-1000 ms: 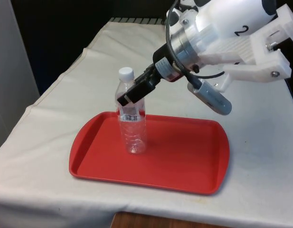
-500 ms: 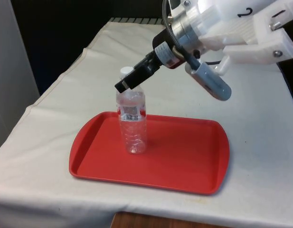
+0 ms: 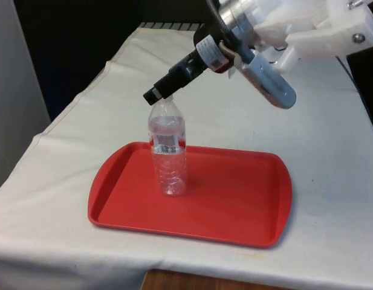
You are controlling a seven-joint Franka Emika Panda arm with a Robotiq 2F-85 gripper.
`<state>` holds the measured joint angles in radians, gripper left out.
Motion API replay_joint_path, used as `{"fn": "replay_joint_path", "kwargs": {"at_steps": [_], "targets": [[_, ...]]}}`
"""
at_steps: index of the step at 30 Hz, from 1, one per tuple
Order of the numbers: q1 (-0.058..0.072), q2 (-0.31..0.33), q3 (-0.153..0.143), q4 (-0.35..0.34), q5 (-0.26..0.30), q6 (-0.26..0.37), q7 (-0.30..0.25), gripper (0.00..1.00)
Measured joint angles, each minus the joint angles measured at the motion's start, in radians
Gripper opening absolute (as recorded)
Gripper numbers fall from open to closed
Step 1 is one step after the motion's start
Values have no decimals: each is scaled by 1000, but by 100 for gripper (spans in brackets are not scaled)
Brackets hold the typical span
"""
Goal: Place the bottle upright on the tray.
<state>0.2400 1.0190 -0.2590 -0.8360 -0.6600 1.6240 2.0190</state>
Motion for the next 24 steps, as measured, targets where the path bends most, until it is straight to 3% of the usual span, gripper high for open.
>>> {"fn": "replay_joint_path", "kwargs": {"at_steps": [13, 24], "targets": [[-5, -19, 1, 10, 10, -5, 0, 100], [-20, -39, 1, 12, 46, 0, 1, 100]]}}
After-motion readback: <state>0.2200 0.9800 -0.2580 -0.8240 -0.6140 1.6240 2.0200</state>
